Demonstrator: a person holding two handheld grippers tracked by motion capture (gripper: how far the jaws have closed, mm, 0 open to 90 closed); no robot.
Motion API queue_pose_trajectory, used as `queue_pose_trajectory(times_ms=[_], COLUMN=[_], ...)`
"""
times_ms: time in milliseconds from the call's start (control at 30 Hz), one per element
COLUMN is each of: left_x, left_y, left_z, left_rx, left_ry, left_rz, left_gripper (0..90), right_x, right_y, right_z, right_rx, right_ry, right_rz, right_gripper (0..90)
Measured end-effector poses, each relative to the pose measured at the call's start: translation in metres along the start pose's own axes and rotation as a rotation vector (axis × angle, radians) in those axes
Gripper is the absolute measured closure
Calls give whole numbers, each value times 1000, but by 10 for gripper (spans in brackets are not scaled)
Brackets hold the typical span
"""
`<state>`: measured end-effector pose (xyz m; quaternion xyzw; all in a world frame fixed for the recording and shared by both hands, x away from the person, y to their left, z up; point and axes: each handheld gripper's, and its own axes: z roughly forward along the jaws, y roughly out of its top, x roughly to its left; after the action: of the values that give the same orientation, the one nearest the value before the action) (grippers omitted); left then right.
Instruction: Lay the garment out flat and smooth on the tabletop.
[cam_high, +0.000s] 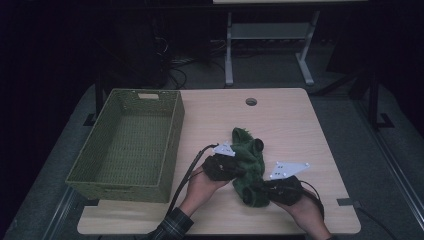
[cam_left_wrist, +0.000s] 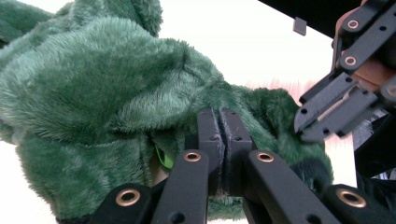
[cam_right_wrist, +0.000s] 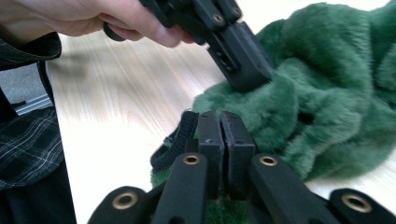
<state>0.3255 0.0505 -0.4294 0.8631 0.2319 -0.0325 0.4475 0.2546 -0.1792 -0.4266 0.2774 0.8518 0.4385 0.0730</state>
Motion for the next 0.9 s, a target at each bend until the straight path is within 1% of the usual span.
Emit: queue_pose_trajectory(times_ms=[67, 100, 133, 200, 300, 333, 367, 433, 500, 567, 600, 667, 733, 767, 833, 900], left_x=[0, 0, 0, -1, 1, 2, 2, 4, 5, 6, 6, 5, 2, 1, -2, -7], left_y=[0, -1, -2, -5, -11, -14, -16, -22, -28, -34, -35, -35, -32, -31, -27, -24], left_z=[-6, -9, -12, -19, -25, -27, -27, -28, -27, -27, -28, -32, -38, -41, -46, -48], left_rx=[2, 1, 4, 11, 22, 28, 33, 55, 77, 87, 86, 81, 51, 43, 17, 9], left_ry=[9, 16, 25, 41, 67, 71, 71, 81, 89, 97, 107, 129, 135, 137, 127, 109], left_rz=[6, 8, 17, 13, 10, 10, 1, 0, -11, -22, -25, -23, -26, -18, -16, -13], left_gripper=[883, 882, 883, 882, 882, 882, 881, 878, 863, 848, 839, 797, 771, 765, 763, 772], right_x=[-2, -4, -6, -11, -22, -25, -29, -37, -44, -49, -51, -54, -56, -57, -59, -59], right_y=[-2, -4, -5, -10, -22, -26, -31, -40, -50, -59, -62, -66, -68, -69, -71, -72], right_z=[-6, -10, -14, -25, -38, -41, -44, -46, -45, -43, -43, -45, -52, -55, -63, -70], right_rx=[-8, -14, -25, -45, -50, -47, -42, -20, 6, 37, 48, 57, 54, 48, 36, 19], right_ry=[-19, -30, -39, -64, -102, -113, -124, -143, -148, -151, -154, -183, -211, -230, -249, -256], right_rz=[9, 4, 21, 35, 76, 86, 94, 108, 134, 155, 160, 163, 174, 172, 182, 195], right_gripper=[887, 887, 888, 890, 892, 892, 893, 893, 893, 884, 876, 855, 831, 811, 790, 787])
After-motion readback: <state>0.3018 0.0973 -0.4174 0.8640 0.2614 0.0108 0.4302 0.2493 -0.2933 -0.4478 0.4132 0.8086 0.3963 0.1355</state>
